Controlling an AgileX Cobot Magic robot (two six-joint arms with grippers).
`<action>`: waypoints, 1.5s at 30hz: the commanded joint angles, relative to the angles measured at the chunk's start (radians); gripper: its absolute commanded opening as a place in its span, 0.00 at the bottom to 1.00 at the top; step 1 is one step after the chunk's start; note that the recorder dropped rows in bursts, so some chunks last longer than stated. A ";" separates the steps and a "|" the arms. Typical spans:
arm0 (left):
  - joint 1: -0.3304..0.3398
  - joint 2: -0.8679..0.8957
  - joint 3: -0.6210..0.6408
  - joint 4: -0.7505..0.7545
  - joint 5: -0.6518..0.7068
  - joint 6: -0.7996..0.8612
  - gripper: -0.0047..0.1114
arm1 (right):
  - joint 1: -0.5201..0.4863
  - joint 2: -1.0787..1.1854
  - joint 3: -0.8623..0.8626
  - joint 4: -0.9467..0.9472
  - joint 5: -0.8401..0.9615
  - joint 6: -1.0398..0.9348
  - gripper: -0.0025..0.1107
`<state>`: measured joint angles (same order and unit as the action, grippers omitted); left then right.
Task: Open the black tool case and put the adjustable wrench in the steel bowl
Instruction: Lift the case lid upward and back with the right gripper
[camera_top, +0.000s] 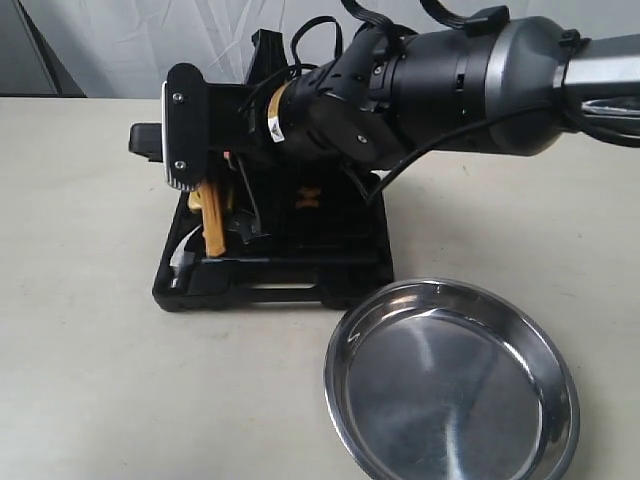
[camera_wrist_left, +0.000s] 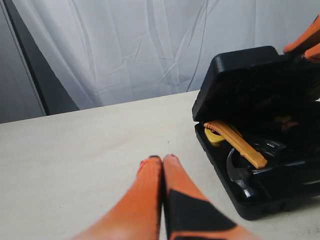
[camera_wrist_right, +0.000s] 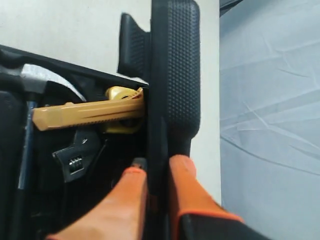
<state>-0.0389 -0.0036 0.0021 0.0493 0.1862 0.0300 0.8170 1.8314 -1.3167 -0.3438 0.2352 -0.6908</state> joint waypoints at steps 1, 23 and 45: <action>-0.004 0.004 -0.002 -0.003 -0.006 0.000 0.04 | -0.045 -0.012 -0.004 -0.011 -0.124 0.013 0.01; -0.004 0.004 -0.002 -0.003 -0.006 0.000 0.04 | -0.274 0.078 -0.004 0.302 -0.401 0.038 0.01; -0.004 0.004 -0.002 -0.003 -0.006 0.000 0.04 | -0.408 0.083 -0.004 0.711 -0.518 0.037 0.02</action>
<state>-0.0389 -0.0036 0.0021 0.0493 0.1862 0.0300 0.4286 1.9122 -1.3185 0.3225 -0.2913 -0.6565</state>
